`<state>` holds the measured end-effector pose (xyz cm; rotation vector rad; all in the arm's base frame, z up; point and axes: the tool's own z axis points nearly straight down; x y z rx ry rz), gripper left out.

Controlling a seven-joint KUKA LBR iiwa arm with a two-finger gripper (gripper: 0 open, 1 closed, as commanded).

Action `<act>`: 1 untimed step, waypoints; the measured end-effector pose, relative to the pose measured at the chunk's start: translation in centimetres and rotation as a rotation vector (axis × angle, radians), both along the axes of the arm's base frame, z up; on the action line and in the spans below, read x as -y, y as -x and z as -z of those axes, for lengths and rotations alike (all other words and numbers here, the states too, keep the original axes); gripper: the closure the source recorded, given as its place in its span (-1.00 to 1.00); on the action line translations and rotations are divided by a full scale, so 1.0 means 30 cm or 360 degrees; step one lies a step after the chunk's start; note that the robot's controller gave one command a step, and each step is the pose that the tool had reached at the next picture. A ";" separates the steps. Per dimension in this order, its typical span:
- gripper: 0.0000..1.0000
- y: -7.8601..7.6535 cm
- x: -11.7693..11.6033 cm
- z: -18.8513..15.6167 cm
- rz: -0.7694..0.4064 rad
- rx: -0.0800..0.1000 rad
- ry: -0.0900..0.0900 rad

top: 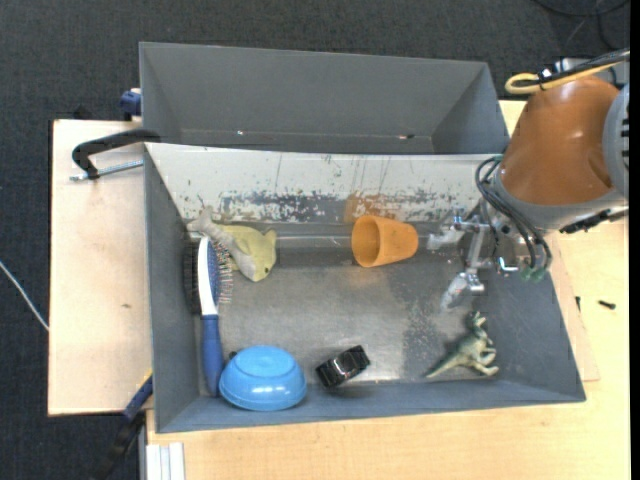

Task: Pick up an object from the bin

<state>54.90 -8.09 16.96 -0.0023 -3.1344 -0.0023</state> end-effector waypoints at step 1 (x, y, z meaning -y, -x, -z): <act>-1.00 0.142 0.123 0.281 -0.0287 0.0000 -0.0006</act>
Offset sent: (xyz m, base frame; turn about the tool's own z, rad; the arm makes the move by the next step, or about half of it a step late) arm -0.0414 -0.0375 -0.0831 -0.1837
